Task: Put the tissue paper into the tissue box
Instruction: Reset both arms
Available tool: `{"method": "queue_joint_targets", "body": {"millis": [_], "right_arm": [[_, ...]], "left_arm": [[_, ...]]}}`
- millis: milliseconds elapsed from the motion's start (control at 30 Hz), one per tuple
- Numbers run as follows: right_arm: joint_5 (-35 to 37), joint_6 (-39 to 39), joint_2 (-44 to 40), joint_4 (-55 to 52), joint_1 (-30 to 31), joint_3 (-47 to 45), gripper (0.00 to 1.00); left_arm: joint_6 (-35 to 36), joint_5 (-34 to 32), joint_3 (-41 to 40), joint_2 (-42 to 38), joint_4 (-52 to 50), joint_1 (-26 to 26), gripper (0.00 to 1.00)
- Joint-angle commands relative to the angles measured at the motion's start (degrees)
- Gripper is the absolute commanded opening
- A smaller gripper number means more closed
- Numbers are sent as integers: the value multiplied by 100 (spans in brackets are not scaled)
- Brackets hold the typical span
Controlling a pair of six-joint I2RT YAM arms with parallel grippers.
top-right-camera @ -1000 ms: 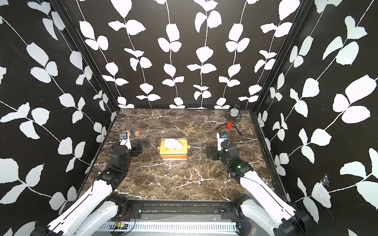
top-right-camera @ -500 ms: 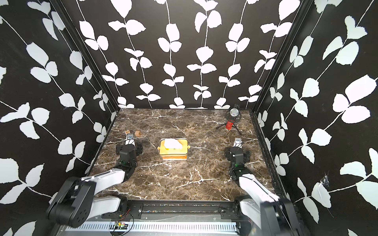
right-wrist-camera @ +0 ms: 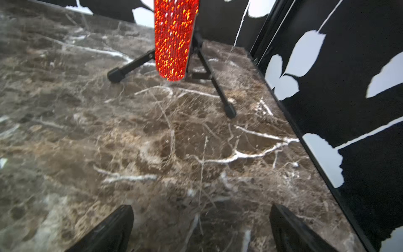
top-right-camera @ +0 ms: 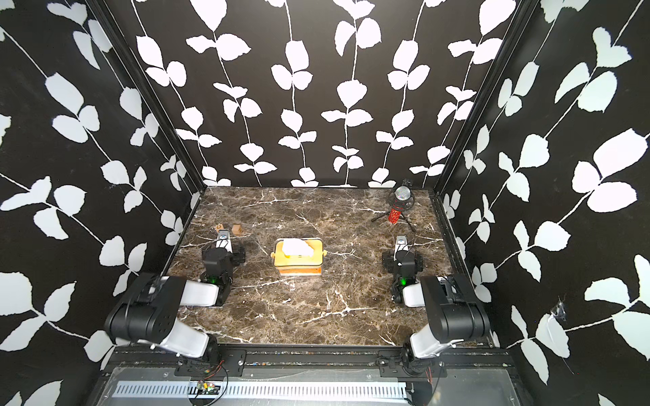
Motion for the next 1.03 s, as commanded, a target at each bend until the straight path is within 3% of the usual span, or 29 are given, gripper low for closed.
{"method": "queue_joint_targets", "body": {"millis": [0,67,133,200,1000], "right_arm": [[-103,-2,-28,182,-70,338,100],[-117,90,-71,-21,-125,426,99],[-61,126,-67,-69,-142,443,99],[-66,130,-63,-56,-139,437,100],[-119,147,-79,-123,-165,471,99]], "left_arm": [[-42,247,230,-156,-325,30,99],[41,239,235,52,89,53,99],[-51,255,298,-137,-387,52,99],[1,225,264,1,-52,52,99],[-44,262,308,-75,-315,65,99]]}}
